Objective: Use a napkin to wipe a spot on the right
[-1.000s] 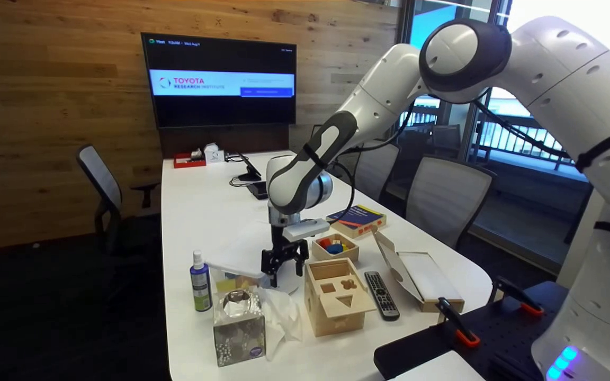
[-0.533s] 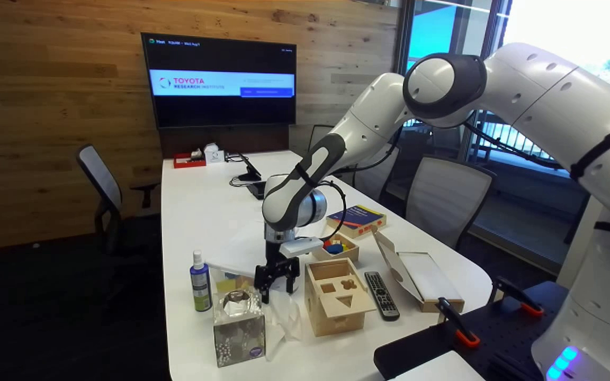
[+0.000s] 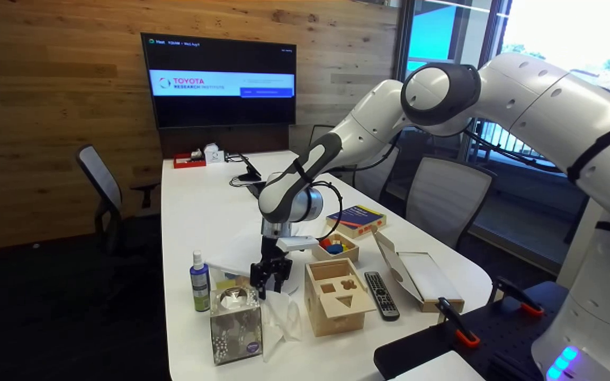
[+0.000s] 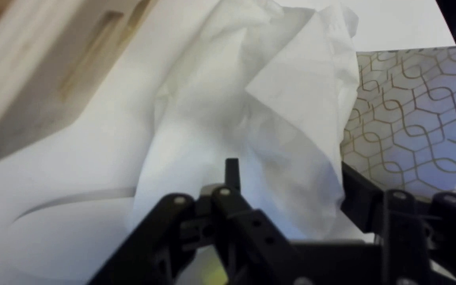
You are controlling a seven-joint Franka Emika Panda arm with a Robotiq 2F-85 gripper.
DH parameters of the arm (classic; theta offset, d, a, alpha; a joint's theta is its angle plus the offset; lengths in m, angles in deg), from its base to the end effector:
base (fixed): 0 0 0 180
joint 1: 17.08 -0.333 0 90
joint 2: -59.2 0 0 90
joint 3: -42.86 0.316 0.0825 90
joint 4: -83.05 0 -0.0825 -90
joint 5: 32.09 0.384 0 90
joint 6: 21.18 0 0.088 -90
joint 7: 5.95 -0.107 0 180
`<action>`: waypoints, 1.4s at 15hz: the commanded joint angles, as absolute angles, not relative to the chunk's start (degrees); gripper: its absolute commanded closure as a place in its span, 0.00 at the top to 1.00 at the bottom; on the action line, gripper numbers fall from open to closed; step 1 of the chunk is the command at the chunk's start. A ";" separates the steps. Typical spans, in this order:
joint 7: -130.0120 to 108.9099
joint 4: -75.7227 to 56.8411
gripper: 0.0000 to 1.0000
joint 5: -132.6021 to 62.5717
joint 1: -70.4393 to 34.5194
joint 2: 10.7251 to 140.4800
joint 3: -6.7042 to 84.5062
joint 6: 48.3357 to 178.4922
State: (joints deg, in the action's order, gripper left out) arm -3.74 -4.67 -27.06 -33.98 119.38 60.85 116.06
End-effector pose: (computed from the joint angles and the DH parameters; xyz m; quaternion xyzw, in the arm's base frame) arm 0.5592 0.3647 0.0414 -0.9587 -0.2177 0.1173 0.1402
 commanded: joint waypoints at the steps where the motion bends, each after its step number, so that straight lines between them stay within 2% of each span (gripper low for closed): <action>1: -2.58 -2.20 0.28 -25.77 -33.85 121.61 61.09 114.63; 5: -2.17 -0.95 0.00 -25.34 -33.81 122.05 61.35 114.02; 13: -1.39 -0.37 0.00 -26.08 -33.82 123.10 61.06 113.18; 21: -9.70 -6.72 0.00 -30.46 -37.15 109.93 55.21 111.09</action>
